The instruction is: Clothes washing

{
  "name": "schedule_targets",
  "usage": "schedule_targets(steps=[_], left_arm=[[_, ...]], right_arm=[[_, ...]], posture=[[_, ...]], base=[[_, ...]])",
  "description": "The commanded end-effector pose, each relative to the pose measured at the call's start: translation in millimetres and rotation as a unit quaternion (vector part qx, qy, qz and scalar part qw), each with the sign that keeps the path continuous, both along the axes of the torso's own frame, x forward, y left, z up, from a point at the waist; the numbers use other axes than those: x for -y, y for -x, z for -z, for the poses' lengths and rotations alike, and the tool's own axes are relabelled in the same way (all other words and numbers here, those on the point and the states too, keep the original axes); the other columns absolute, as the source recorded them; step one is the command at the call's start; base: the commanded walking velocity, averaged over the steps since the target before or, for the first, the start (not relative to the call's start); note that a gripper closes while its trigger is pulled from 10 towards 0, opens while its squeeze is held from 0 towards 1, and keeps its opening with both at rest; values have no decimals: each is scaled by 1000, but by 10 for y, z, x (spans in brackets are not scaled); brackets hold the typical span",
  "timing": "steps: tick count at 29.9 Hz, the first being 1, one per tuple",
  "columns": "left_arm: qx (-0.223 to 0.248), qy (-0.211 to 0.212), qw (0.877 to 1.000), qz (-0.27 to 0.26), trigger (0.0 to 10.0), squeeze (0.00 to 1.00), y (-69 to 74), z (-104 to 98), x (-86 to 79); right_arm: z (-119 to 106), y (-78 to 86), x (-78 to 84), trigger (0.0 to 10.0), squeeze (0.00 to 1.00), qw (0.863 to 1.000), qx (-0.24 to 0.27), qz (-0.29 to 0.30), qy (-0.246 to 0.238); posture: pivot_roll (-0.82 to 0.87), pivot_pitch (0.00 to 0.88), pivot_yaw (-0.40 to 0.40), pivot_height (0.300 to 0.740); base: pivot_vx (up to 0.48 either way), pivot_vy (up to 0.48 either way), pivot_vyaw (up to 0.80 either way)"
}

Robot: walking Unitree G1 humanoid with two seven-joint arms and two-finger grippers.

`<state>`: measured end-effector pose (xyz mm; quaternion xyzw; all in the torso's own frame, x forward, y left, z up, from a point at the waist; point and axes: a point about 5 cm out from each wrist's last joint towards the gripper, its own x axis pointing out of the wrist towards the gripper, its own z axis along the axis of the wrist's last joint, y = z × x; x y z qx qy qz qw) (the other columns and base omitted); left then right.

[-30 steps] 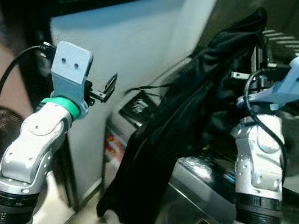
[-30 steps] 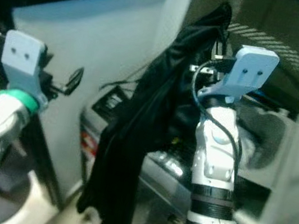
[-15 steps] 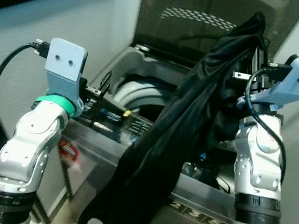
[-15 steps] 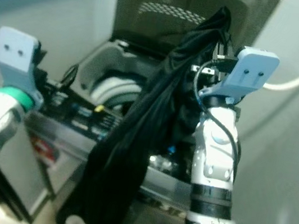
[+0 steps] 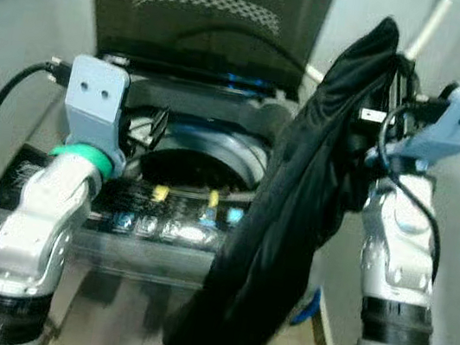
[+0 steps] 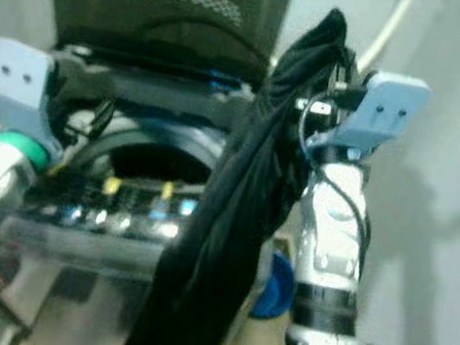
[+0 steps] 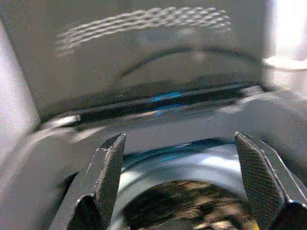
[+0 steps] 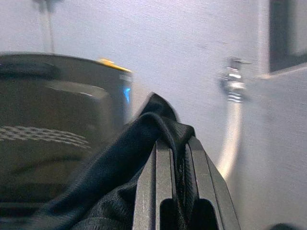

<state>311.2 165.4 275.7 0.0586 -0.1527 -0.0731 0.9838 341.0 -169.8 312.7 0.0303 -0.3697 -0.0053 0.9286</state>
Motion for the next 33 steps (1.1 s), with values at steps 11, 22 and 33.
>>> schedule_targets(steps=[11, 22, 33], left_arm=[[1, 6, 1000, -6, 10000, 0, 12, -7, -18], [6, -2, 1000, -11, 10000, 0, 11, 0, -17], [13, -13, 1000, -5, 10000, 0, 21, -20, 14]], right_arm=[[-127, 21, 49, 10000, 0, 999, 25, 22, -7], [-120, 19, -15, 10000, 0, 1000, 25, 3, 2], [-120, 28, -58, 10000, 0, 1000, 27, -6, 7]], posture=[[110, 17, 14, 731], [111, 18, 11, 731], [110, 23, 12, 731]], base=[[0, 480, -358], [0, 87, 0], [0, 44, 0]])
